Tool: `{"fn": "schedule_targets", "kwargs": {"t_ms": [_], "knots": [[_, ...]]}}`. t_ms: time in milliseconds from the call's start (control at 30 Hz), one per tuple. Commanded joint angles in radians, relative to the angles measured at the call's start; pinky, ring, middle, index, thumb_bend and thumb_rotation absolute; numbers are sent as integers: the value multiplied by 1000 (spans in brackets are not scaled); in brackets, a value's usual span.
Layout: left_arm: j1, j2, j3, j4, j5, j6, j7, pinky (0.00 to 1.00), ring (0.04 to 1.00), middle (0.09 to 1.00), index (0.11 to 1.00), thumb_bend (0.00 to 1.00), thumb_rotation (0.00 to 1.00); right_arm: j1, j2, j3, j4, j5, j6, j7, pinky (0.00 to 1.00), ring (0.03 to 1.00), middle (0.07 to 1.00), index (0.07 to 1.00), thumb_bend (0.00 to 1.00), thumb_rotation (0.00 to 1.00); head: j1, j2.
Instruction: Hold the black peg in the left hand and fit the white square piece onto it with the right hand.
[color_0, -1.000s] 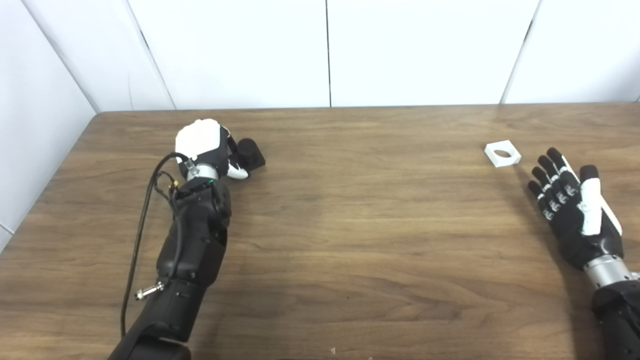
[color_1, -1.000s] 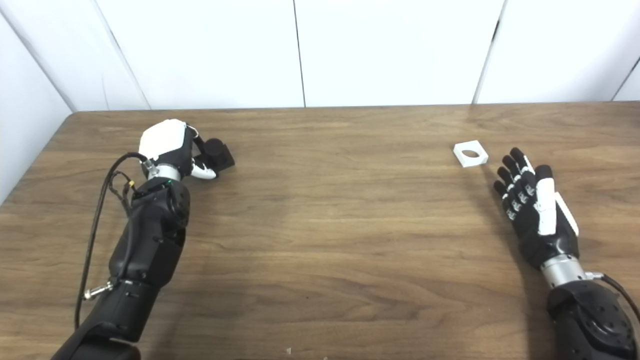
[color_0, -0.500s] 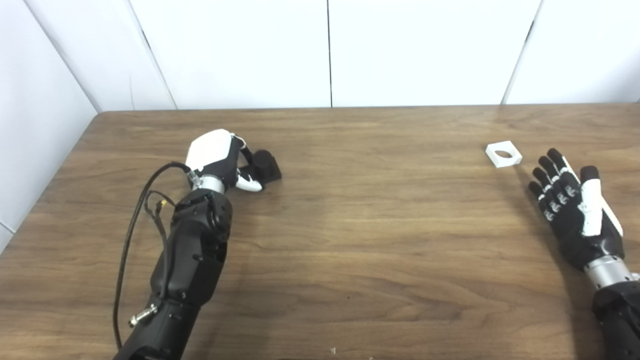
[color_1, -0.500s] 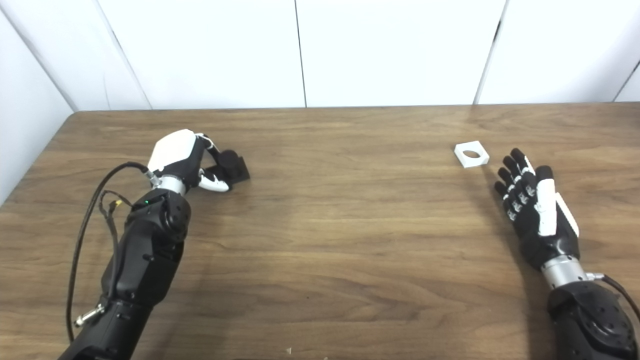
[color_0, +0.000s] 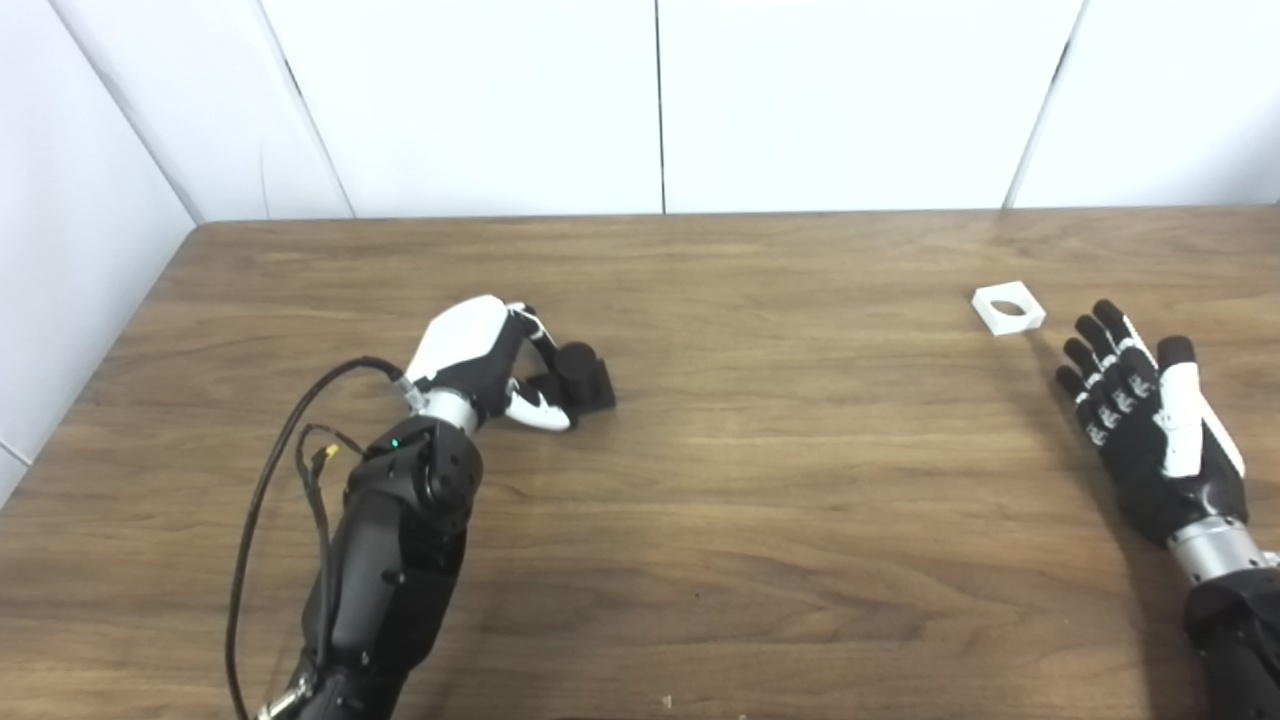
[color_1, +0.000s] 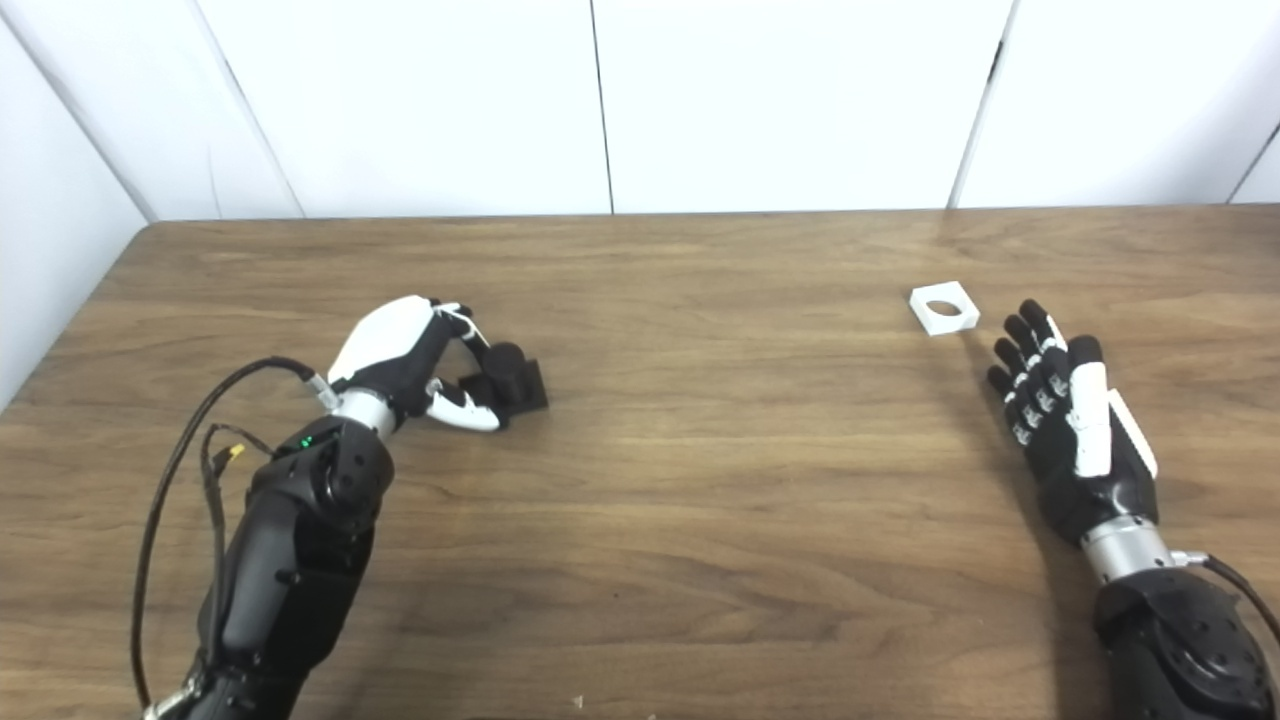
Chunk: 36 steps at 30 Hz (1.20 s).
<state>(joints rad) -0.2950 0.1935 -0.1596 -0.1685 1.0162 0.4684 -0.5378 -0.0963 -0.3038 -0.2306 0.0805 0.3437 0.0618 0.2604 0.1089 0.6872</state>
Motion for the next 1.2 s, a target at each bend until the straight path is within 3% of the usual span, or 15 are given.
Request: {"fn": "schedule_targets", "kwargs": {"t_ms": [0,300,633,1167], "knots": [[-28,0,0,-67,5,1,-22,1000,1000,928,489,515,59,16,18,11,10,1,5,-6,1000,1000,1000,1000,630,998,0,1],[15,-31,-28,-155,16,0,-81,994,1000,922,490,516,61,17,22,12,4,2,11,-8,1000,1000,1000,1000,628,996,-10,4],[79,-56,-76,-227,4,-2,-90,992,1000,925,490,515,61,22,27,14,-1,-1,8,-15,1000,1000,1000,1000,594,995,-22,7],[171,-67,-178,-262,13,-42,-34,990,1000,921,489,518,56,29,32,14,-19,5,24,-24,1000,1000,1000,1000,580,1000,-33,20]]}}
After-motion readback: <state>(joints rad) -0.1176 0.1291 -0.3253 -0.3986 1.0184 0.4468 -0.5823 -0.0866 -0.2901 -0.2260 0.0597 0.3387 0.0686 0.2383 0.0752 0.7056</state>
